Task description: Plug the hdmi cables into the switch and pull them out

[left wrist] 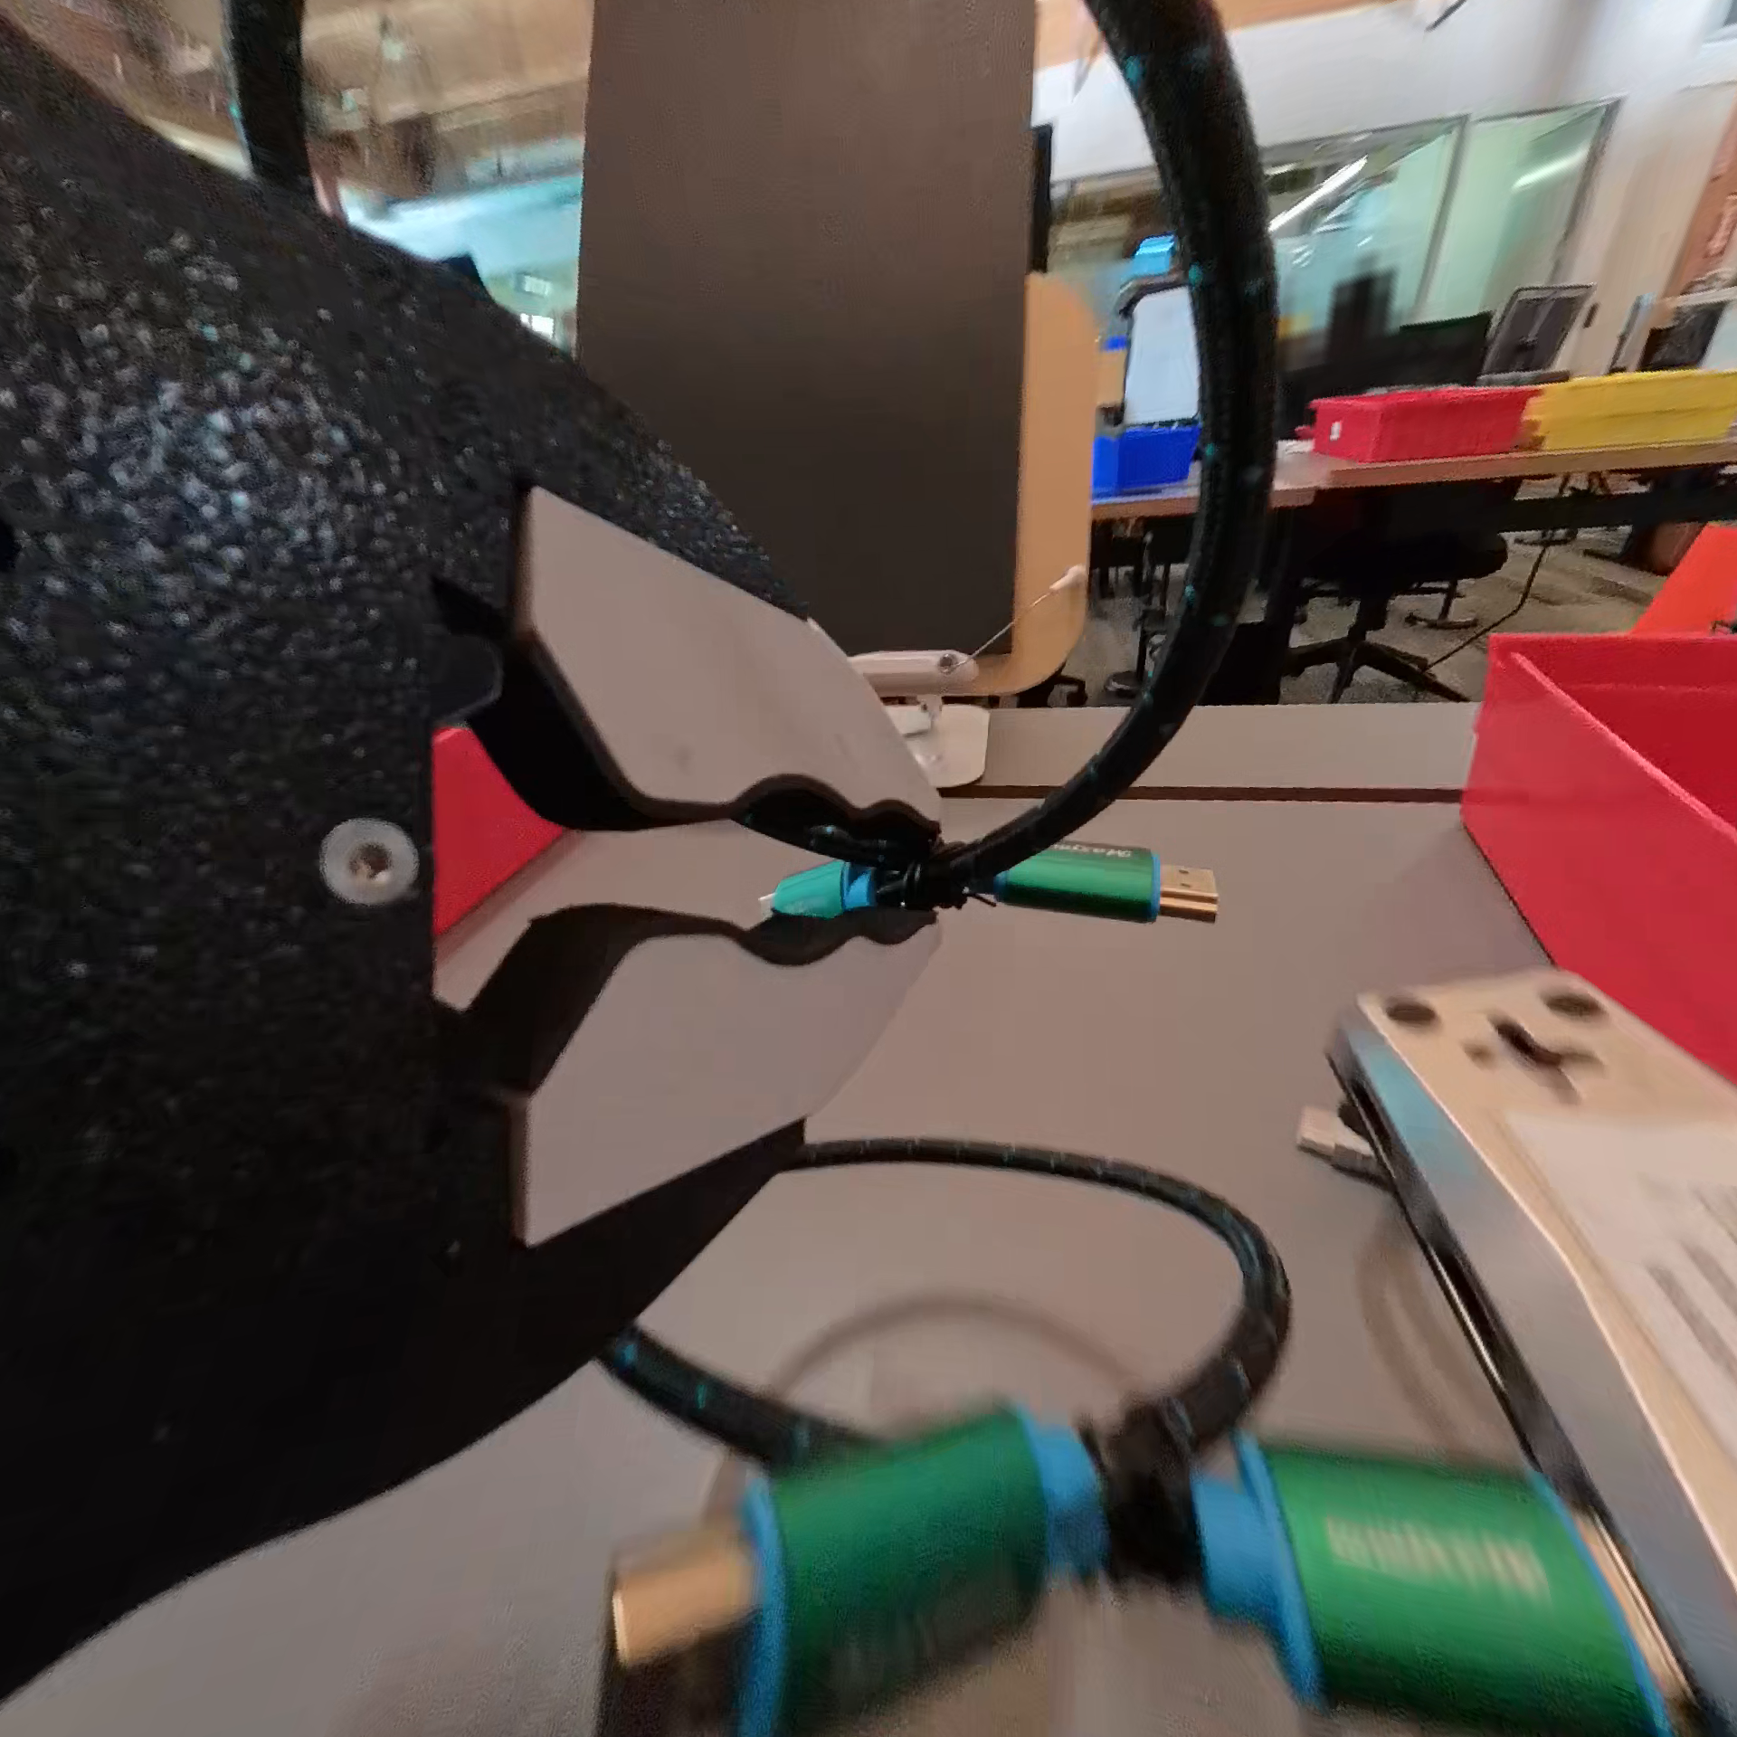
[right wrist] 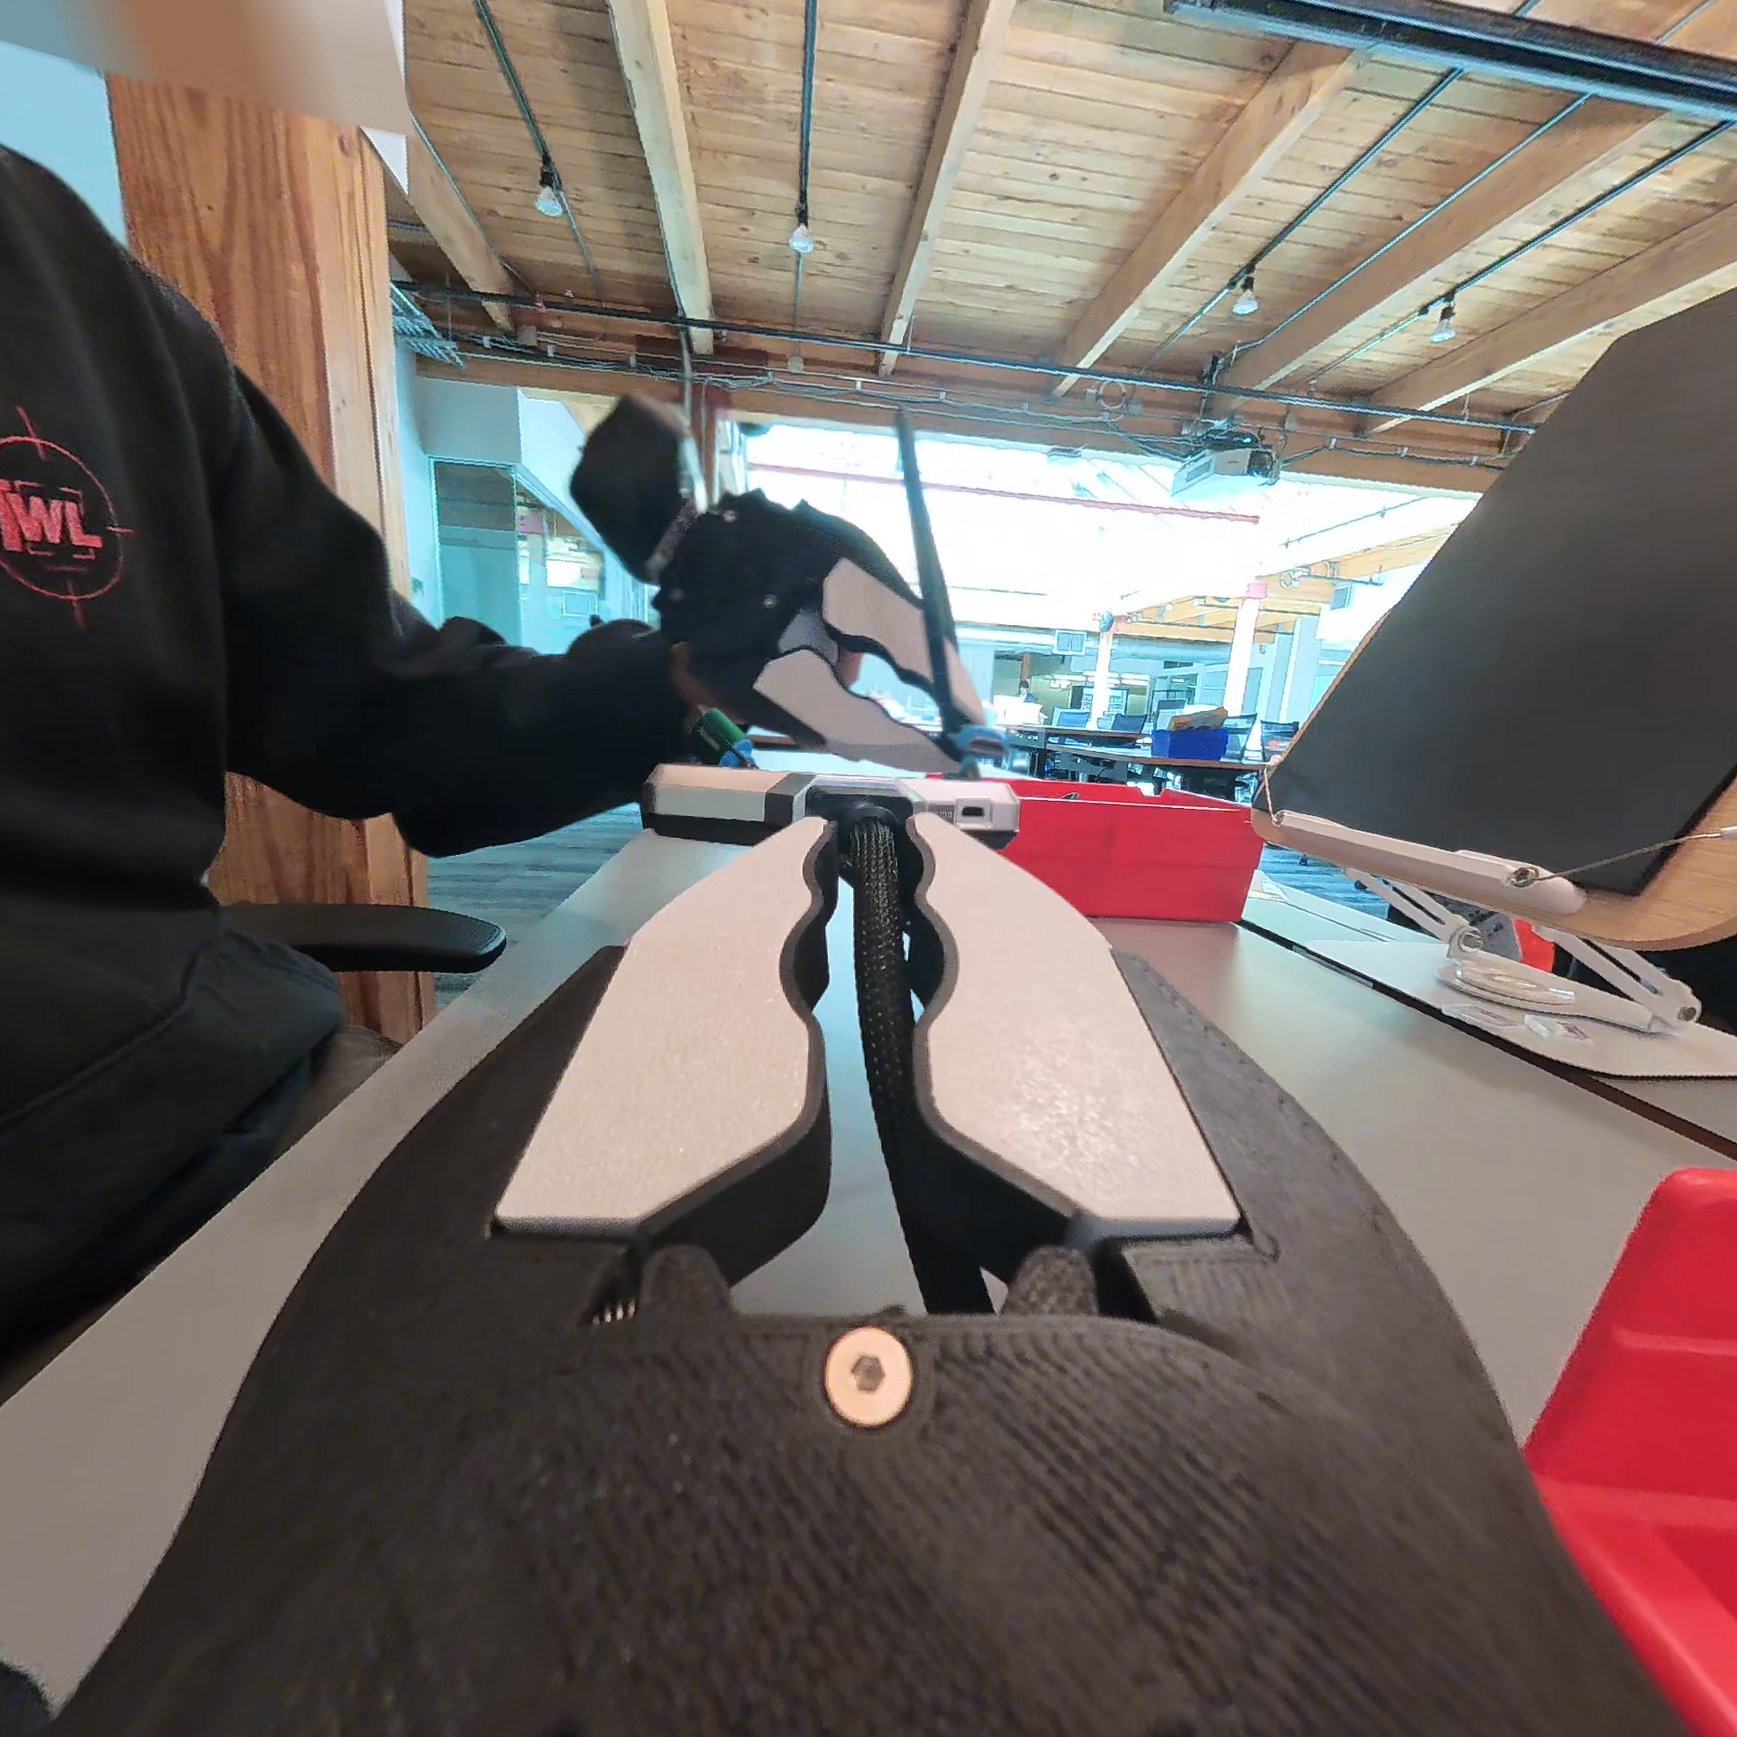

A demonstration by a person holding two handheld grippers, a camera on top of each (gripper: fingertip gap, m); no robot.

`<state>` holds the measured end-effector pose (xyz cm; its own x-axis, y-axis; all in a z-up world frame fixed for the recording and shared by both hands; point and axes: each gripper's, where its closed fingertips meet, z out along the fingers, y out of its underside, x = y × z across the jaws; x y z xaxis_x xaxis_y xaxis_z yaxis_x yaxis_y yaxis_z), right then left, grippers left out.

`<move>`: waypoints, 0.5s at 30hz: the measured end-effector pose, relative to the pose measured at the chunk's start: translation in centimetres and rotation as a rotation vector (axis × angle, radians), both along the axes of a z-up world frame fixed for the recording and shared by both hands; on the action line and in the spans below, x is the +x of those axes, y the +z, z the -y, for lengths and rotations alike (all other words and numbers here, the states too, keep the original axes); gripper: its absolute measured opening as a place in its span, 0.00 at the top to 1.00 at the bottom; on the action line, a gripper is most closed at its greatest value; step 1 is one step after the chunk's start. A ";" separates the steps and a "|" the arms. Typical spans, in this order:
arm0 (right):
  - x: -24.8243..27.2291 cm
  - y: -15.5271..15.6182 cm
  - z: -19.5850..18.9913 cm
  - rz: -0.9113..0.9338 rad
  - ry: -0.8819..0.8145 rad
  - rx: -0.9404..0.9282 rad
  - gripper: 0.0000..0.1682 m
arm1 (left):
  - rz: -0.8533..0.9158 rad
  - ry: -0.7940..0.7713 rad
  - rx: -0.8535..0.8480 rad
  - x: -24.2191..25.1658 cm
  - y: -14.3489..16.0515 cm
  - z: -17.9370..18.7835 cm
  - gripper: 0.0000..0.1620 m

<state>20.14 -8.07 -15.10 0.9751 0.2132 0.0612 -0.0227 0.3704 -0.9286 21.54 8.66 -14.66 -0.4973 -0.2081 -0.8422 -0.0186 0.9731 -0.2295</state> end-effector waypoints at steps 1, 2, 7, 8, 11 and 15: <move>0.0 0.0 0.0 -0.001 0.002 0.003 0.93 | 0.007 -0.012 0.037 -0.5 -0.1 0.7 0.92; 0.0 0.0 0.0 0.000 0.000 0.005 0.93 | 0.020 -0.021 0.061 -0.8 -0.1 1.2 0.92; 0.0 0.3 0.3 0.000 -0.008 0.028 0.93 | -0.040 -0.006 0.106 -2.4 -0.7 2.5 0.92; 0.1 0.4 0.4 -0.002 -0.012 0.033 0.93 | -0.067 0.003 0.107 -2.7 -0.8 2.6 0.92; 0.3 0.5 0.6 -0.002 -0.028 0.041 0.93 | -0.126 0.045 0.124 -3.6 -0.3 2.2 0.92; 0.6 0.5 0.7 -0.003 -0.051 0.044 0.93 | -0.173 0.099 0.079 -4.8 0.9 1.7 0.92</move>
